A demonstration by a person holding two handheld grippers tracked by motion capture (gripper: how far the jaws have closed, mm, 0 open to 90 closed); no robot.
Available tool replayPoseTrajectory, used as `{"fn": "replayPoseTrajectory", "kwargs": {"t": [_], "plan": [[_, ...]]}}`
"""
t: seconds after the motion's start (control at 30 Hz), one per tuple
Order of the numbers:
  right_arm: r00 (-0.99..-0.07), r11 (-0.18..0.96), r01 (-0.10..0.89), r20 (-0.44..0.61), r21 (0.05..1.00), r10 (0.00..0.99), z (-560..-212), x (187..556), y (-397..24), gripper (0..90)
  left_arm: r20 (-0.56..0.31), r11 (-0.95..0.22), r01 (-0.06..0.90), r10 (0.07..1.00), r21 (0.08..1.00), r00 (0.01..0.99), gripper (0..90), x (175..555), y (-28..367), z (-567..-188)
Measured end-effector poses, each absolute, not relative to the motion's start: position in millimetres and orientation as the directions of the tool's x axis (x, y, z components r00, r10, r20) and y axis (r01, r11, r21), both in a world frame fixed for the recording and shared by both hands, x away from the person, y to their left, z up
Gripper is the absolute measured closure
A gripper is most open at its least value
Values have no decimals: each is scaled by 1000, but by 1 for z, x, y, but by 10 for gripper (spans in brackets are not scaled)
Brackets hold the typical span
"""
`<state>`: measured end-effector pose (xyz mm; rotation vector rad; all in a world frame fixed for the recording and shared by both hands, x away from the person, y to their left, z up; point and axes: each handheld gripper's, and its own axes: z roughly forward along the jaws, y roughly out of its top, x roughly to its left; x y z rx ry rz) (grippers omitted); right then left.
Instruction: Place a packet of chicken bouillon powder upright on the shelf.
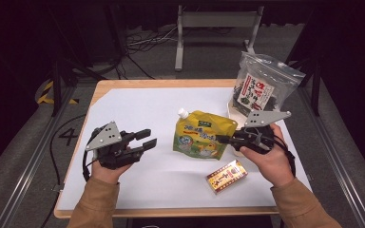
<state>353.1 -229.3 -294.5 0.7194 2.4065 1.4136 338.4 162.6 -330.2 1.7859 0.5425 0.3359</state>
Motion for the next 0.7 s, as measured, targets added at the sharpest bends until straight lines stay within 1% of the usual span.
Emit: {"fn": "replayPoseTrajectory", "kwargs": {"t": [0.07, 0.2, 0.3, 0.43, 0.5, 0.7], "plan": [[-837, 403, 290, 26, 868, 547, -292, 354, -233, 839, -61, -212, 201, 526, 956, 848, 587, 339, 163, -331], [-824, 399, 297, 22, 867, 566, -287, 357, -239, 839, -56, -226, 209, 541, 951, 839, 573, 339, 163, -332], [-811, 401, 301, 11, 865, 585, -281, 359, -244, 840, -53, -234, 213, 545, 949, 836, 540, 340, 162, -332], [-801, 403, 302, 0, 864, 599, -276, 360, -248, 840, -53, -247, 229, 562, 942, 826, 528, 342, 162, -333], [-792, 404, 303, -7, 863, 610, -271, 361, -252, 840, -55, -257, 240, 567, 936, 822, 507, 343, 162, -334], [-777, 412, 310, -21, 857, 630, -262, 365, -259, 840, -44, -279, 246, 576, 928, 817, 501, 344, 161, -335]]}}
